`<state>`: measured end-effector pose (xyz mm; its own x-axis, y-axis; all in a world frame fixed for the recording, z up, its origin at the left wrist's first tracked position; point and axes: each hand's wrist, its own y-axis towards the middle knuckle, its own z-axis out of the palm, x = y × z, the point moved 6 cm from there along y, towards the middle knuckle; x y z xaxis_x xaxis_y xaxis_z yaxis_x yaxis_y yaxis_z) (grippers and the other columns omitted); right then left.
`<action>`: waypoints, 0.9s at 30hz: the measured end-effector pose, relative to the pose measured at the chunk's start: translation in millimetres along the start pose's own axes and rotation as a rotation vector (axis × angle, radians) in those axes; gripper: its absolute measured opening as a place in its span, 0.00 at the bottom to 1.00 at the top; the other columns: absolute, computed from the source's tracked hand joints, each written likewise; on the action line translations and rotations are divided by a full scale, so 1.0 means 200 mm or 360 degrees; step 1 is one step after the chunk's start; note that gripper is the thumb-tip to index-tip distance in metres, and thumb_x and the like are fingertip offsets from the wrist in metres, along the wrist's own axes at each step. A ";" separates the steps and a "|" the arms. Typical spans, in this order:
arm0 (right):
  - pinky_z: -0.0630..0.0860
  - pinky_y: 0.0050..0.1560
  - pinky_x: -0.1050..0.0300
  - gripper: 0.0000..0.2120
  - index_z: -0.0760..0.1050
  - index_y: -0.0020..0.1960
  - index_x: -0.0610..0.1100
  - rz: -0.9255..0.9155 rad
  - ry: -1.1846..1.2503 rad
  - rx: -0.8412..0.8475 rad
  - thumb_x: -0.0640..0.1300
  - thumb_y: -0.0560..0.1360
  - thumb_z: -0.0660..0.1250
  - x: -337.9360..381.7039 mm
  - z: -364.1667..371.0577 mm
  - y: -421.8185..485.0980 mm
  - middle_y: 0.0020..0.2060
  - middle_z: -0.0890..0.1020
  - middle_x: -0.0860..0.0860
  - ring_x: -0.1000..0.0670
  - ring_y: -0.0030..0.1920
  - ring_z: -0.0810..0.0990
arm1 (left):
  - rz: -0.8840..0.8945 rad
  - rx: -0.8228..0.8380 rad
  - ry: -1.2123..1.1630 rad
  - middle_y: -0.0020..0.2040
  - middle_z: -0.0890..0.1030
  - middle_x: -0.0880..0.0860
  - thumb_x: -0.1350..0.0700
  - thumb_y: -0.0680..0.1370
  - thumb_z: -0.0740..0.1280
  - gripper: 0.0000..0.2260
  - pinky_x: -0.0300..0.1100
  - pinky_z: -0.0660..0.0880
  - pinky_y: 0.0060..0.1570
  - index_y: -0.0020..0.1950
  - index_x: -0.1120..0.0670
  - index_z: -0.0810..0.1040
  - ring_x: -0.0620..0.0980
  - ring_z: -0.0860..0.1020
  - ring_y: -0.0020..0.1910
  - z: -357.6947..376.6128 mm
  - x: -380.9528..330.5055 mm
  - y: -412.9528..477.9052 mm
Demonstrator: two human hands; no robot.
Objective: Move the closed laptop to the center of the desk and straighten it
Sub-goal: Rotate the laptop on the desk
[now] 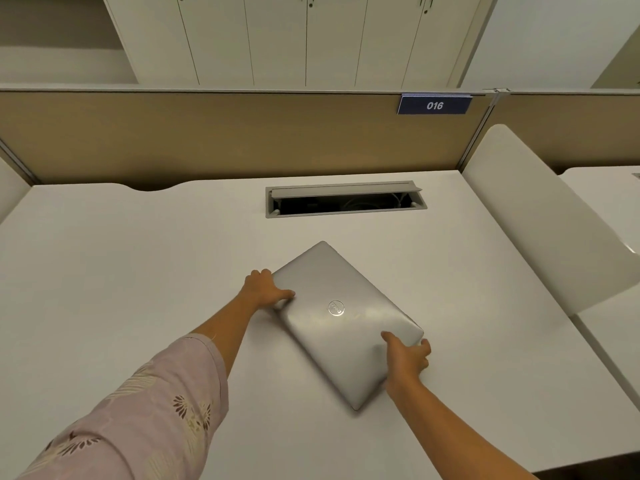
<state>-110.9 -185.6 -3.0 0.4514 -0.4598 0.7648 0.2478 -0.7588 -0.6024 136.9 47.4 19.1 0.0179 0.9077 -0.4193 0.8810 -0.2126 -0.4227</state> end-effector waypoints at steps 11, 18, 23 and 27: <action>0.71 0.48 0.51 0.11 0.74 0.48 0.44 -0.0075 0.0062 0.0131 0.45 0.69 0.72 0.19 0.14 0.11 0.44 0.74 0.47 0.42 0.49 0.73 | -0.0338 -0.0105 -0.0238 0.68 0.65 0.62 0.33 0.67 0.71 0.45 0.53 0.66 0.66 0.70 0.62 0.61 0.61 0.62 0.70 0.05 0.27 -0.15; 0.64 0.44 0.53 0.13 0.70 0.40 0.42 -0.0223 -0.0194 0.0457 0.46 0.68 0.74 0.33 0.33 0.15 0.39 0.70 0.49 0.46 0.44 0.68 | -0.0501 -0.0142 -0.0295 0.68 0.65 0.61 0.28 0.67 0.68 0.48 0.52 0.66 0.64 0.70 0.62 0.57 0.60 0.62 0.68 0.09 0.45 -0.27; 0.61 0.39 0.57 0.19 0.62 0.34 0.47 -0.0433 -0.0305 0.0668 0.46 0.68 0.74 0.36 0.45 0.14 0.33 0.68 0.52 0.48 0.40 0.66 | -0.0486 -0.0116 -0.0258 0.68 0.66 0.61 0.29 0.69 0.65 0.45 0.52 0.67 0.62 0.70 0.62 0.58 0.59 0.61 0.69 0.10 0.53 -0.32; 0.71 0.53 0.53 0.18 0.74 0.57 0.45 -0.0592 -0.0567 0.0751 0.46 0.69 0.73 0.35 0.49 0.09 0.54 0.81 0.48 0.46 0.53 0.77 | -0.0253 -0.0316 0.0051 0.68 0.67 0.60 0.31 0.72 0.62 0.41 0.50 0.65 0.65 0.70 0.62 0.61 0.59 0.65 0.67 0.07 0.48 -0.37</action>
<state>8.2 -186.5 17.1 0.4979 0.0326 0.8666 0.7501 -0.5178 -0.4115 66.8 146.3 -1.0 -0.1162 0.9356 -0.3332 0.9494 0.0061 -0.3139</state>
